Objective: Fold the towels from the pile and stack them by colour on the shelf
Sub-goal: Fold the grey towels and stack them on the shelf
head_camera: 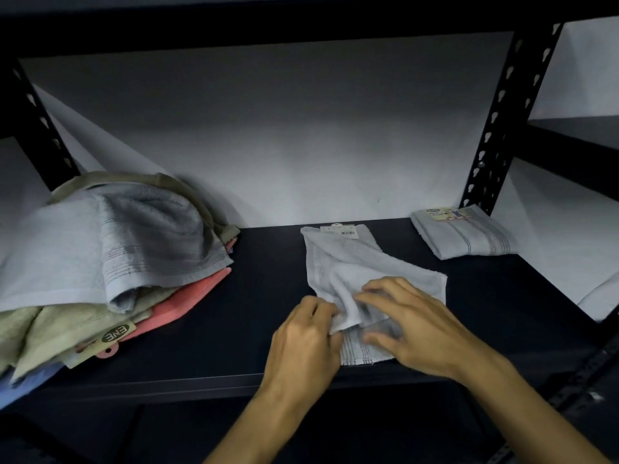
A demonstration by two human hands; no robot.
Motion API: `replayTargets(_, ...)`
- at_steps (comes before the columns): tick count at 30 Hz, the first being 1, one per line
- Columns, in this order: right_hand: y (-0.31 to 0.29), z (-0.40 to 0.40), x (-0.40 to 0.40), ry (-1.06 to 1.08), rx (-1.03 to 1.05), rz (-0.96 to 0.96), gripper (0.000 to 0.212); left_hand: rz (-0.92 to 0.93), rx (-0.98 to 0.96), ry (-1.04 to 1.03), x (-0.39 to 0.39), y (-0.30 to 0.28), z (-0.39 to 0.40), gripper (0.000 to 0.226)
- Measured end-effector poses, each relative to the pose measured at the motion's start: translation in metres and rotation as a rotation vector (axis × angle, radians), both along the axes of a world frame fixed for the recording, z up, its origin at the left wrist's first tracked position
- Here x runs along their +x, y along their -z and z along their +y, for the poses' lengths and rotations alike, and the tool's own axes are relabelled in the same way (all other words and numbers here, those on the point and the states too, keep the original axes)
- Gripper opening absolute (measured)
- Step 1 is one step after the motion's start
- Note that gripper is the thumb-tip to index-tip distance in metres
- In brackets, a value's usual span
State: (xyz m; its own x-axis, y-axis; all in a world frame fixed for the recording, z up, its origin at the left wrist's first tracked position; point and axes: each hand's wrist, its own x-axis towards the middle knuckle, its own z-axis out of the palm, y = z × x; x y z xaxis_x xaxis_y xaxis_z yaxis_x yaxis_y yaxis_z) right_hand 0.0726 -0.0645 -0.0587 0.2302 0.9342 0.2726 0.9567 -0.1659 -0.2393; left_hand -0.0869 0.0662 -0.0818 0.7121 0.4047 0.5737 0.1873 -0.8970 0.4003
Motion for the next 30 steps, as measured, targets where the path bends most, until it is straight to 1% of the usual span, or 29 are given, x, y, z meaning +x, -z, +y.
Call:
replayTargets(2, 0.005, 0.011, 0.004, 0.004, 0.022, -0.024, 0.055, -0.027, -0.095, -0.013, 0.000, -0.001, 0.002, 0.028)
replayTargets(5, 0.014, 0.021, 0.004, -0.041, 0.065, -0.032, 0.039, -0.050, -0.267, -0.003, -0.003, 0.005, 0.004, 0.030)
replayTargets(7, 0.021, 0.023, 0.004, -0.047, 0.135, -0.057, 0.030, -0.027, -0.298, 0.031, -0.006, 0.013, 0.003, 0.027)
replayTargets(9, 0.019, 0.025, 0.004, 0.041, 0.237, 0.016, 0.023, 0.006, -0.281, 0.036, -0.009, 0.019, 0.003, 0.024)
replayTargets(11, 0.013, 0.027, 0.007, 0.102, 0.351, 0.131, 0.026, 0.026, -0.257, 0.020, -0.010, 0.017, 0.003, 0.027)
replayTargets(13, 0.001, 0.031, 0.010, 0.111, 0.457, 0.132, 0.035, 0.075, -0.224, 0.000, -0.008, 0.012, 0.002, 0.040)
replayTargets(15, -0.010, 0.033, 0.017, 0.117, 0.558, 0.115, 0.041, 0.149, -0.172, -0.028, -0.008, 0.008, 0.002, 0.049)
replayTargets(17, -0.018, 0.032, 0.024, 0.136, 0.618, 0.126, 0.040, 0.187, -0.076, -0.035, -0.008, 0.006, 0.003, 0.045)
replayTargets(19, -0.021, 0.029, 0.027, 0.160, 0.632, 0.128, 0.039, 0.181, 0.039, -0.022, -0.009, 0.009, 0.005, 0.030)
replayTargets(21, -0.023, 0.024, 0.025, 0.195, 0.624, 0.079, 0.039, 0.189, 0.073, -0.022, -0.009, 0.013, 0.009, 0.022)
replayTargets(22, -0.022, 0.020, 0.023, 0.219, 0.597, -0.002, 0.039, 0.198, 0.072, -0.009, -0.009, 0.015, 0.011, 0.021)
replayTargets(24, -0.017, 0.010, 0.019, 0.225, 0.477, -0.242, 0.035, 0.195, 0.082, 0.029, -0.009, 0.016, 0.013, 0.020)
replayTargets(26, -0.007, 0.002, 0.017, 0.192, 0.312, -0.448, 0.023, 0.197, 0.104, 0.056, -0.010, 0.016, 0.017, 0.019)
replayTargets(27, -0.003, -0.001, 0.016, 0.167, 0.241, -0.499, 0.013, 0.213, 0.113, 0.065, -0.010, 0.014, 0.019, 0.020)
replayTargets(28, 0.000, -0.004, 0.014, 0.142, 0.191, -0.509, 0.013, 0.244, 0.107, 0.075, -0.011, 0.010, 0.020, 0.024)
replayTargets(30, 0.004, -0.009, 0.009, 0.074, 0.113, -0.471, 0.037, 0.315, 0.071, 0.099, -0.011, 0.001, 0.024, 0.035)
